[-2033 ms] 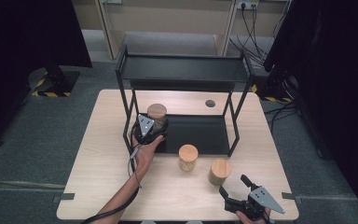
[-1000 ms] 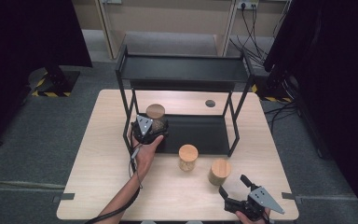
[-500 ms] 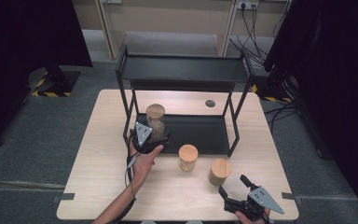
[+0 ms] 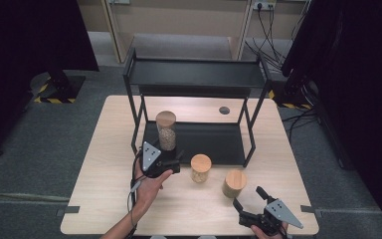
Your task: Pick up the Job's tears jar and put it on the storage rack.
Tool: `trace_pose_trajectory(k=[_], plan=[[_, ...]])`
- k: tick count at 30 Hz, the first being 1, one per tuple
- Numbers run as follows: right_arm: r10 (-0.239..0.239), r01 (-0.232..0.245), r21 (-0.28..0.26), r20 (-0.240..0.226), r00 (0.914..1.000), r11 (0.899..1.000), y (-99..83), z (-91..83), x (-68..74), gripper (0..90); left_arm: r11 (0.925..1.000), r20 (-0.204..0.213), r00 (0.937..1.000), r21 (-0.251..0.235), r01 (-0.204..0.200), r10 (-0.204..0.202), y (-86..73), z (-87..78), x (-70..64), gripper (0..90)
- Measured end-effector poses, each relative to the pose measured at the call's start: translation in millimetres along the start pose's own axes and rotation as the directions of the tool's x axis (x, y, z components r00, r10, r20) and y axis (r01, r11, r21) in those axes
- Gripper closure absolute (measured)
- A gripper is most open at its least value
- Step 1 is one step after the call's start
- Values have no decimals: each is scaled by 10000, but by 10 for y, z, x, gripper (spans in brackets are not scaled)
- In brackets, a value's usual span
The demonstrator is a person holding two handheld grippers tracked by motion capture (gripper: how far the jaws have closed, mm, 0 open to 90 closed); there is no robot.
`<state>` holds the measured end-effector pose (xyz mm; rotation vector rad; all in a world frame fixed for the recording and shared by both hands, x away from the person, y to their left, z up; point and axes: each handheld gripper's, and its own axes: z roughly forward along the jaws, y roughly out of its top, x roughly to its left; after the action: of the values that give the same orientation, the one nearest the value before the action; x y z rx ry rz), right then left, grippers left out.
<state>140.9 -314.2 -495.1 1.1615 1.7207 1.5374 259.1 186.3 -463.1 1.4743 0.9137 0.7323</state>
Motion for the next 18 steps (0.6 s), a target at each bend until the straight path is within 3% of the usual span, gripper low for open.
trace_pose_trajectory(k=[8,18], plan=[[-5,5,1,-7,10000,10000,-1,2,0,28,9994,468,9985,-227,-276,287,-22,-215,33,6],[-18,18,-11,-16,10000,10000,-3,5,8,28,9993,817,9965,-361,-122,151,-107,-496,24,6]])
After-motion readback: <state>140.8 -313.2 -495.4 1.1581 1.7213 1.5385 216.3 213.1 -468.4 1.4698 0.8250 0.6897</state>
